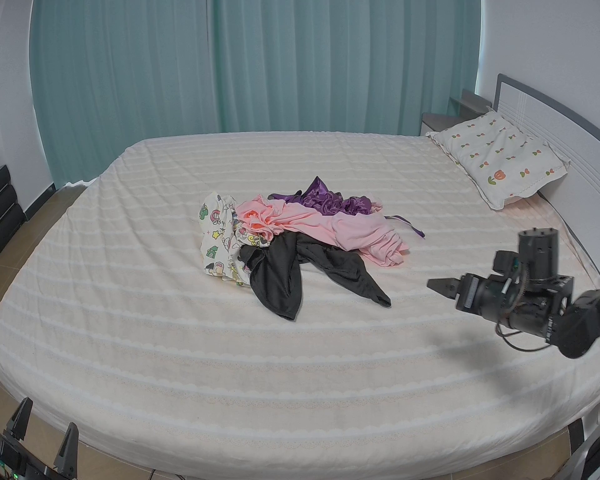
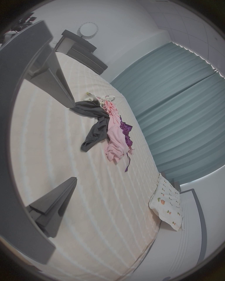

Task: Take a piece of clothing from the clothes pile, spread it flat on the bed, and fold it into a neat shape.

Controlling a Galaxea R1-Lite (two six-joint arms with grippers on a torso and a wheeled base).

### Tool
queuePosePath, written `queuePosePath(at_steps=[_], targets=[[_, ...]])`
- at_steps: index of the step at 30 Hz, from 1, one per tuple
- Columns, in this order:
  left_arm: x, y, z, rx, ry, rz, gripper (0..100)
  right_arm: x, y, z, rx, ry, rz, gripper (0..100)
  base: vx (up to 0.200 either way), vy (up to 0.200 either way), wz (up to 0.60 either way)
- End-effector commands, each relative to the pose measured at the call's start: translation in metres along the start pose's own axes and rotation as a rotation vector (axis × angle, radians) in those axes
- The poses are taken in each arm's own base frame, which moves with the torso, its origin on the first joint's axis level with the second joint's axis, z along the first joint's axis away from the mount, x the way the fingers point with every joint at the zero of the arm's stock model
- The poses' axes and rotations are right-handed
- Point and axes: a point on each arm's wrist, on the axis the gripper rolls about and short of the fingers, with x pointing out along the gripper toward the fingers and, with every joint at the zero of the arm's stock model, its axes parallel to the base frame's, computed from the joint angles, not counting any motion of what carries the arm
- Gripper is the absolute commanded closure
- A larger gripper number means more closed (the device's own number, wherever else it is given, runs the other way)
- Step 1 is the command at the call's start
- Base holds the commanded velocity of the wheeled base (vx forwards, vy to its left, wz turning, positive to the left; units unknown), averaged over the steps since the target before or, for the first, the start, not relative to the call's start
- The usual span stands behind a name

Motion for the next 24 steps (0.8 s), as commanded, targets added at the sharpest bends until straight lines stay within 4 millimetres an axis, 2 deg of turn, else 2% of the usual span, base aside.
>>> queuePosePath(at_steps=[1,6,12,13,14,17,24], targets=[[0.000,0.000,-0.005,-0.002,0.006,-0.001,0,0.094,0.019,-0.020,0.010,0.049,-0.029,0,0.000,0.000,0.00],[0.000,0.000,-0.005,-0.002,0.006,0.002,0,0.131,0.026,-0.024,0.021,0.011,-0.076,0,0.000,0.000,0.00],[0.000,0.000,-0.005,-0.005,0.006,0.002,0,0.175,0.029,-0.041,0.012,0.011,-0.098,0,0.000,0.000,0.00],[0.000,0.000,-0.005,-0.005,0.006,0.002,0,0.175,0.029,-0.041,0.012,0.011,-0.098,0,0.000,0.000,0.00],[0.000,0.000,-0.005,-0.008,0.006,0.002,0,0.186,0.032,-0.047,0.006,-0.002,-0.119,0,0.000,0.000,0.00],[0.000,0.000,-0.005,-0.005,0.006,0.002,0,0.204,0.032,-0.057,0.001,-0.016,-0.145,0,0.000,0.000,0.00],[0.000,0.000,-0.005,-0.008,0.006,0.002,0,0.233,0.026,-0.067,0.015,-0.097,-0.177,0,0.000,0.000,0.00]])
